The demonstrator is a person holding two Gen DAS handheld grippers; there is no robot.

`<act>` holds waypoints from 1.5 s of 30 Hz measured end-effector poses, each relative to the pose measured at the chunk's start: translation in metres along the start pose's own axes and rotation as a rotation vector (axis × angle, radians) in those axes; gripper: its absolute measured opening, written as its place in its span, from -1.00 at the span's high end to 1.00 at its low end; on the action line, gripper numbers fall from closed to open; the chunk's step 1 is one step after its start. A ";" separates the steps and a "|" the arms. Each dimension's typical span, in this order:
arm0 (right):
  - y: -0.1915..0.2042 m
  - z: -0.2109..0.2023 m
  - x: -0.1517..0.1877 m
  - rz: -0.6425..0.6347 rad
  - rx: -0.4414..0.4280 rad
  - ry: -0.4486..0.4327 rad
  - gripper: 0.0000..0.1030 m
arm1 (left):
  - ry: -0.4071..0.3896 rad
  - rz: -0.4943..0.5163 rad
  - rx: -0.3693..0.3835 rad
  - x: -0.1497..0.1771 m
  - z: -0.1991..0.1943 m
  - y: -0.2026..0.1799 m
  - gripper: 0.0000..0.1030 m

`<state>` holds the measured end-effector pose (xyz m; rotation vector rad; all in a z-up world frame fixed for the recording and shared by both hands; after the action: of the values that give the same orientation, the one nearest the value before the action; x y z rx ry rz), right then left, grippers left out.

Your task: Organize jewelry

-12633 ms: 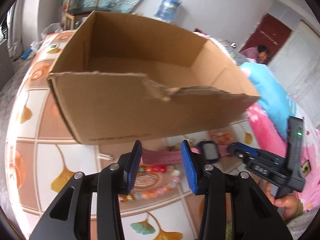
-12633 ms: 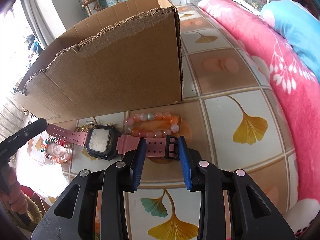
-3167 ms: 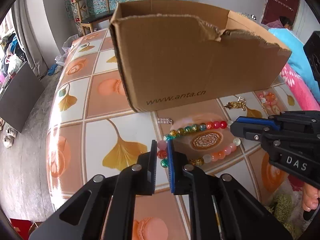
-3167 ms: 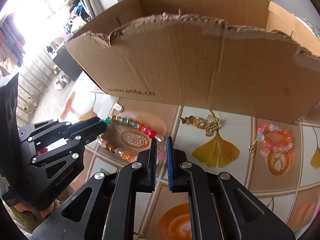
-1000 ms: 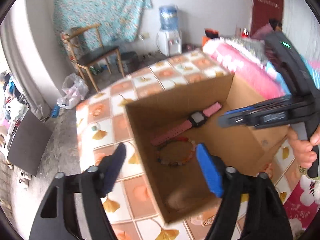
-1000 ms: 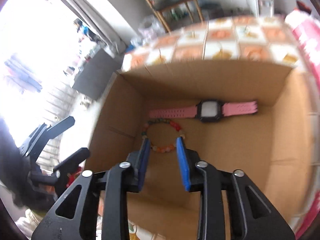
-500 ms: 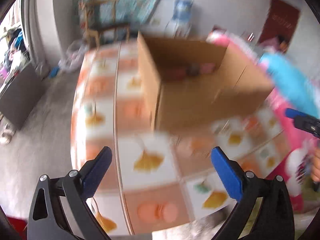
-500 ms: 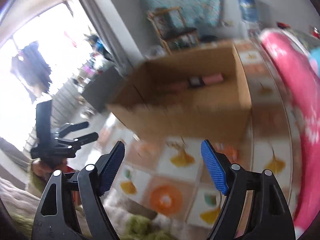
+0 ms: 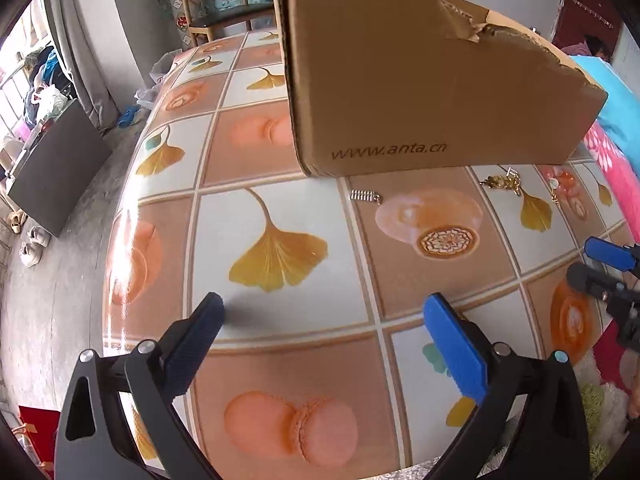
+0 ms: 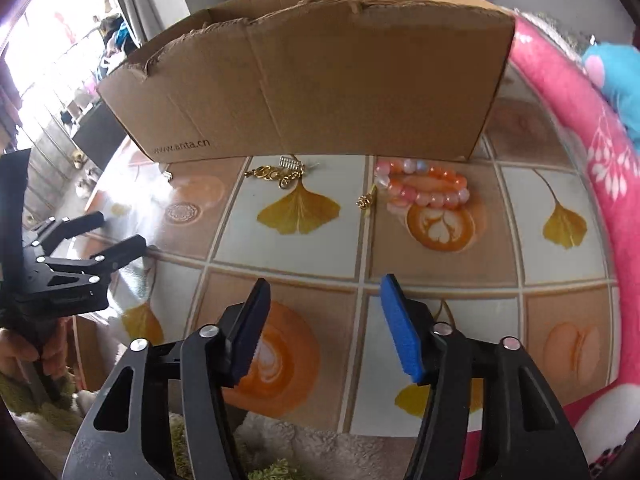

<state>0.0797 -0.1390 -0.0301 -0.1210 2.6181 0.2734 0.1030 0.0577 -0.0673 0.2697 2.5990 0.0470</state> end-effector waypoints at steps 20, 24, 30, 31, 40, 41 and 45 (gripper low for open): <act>0.008 0.017 0.006 -0.112 0.032 0.062 -0.84 | -0.031 -0.010 -0.003 0.003 -0.002 0.003 -0.92; -0.007 0.011 0.010 -0.085 0.052 0.075 -0.84 | -0.038 -0.008 -0.003 0.004 -0.003 0.003 -0.92; -0.022 -0.013 -0.011 0.003 -0.069 -0.030 -0.72 | -0.037 -0.002 0.003 0.003 -0.003 0.002 -0.92; -0.025 -0.018 -0.016 -0.005 -0.067 -0.063 -0.63 | -0.036 -0.002 0.003 0.003 -0.003 0.003 -0.92; -0.094 -0.012 -0.052 0.058 0.131 -0.090 0.22 | -0.035 -0.004 0.001 0.003 -0.002 0.003 -0.92; -0.099 -0.010 -0.056 0.072 0.128 -0.082 0.26 | -0.034 -0.006 0.001 0.002 -0.002 0.004 -0.92; -0.102 0.012 -0.065 0.068 0.097 -0.045 0.30 | -0.032 -0.008 -0.001 0.002 -0.001 0.004 -0.92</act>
<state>0.1551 -0.2333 -0.0258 0.0075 2.5882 0.1699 0.1010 0.0619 -0.0671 0.2576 2.5680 0.0404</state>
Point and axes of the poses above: each gripper's, at about its wrist camera, not at the fingertips, and z roughly the way its jaws point, y to its left, x to its underside, the point moved 3 cm from there along z, roughly the way its jaws point, and after that the axes turned 5 degrees about -x, right-handed, at the moved point
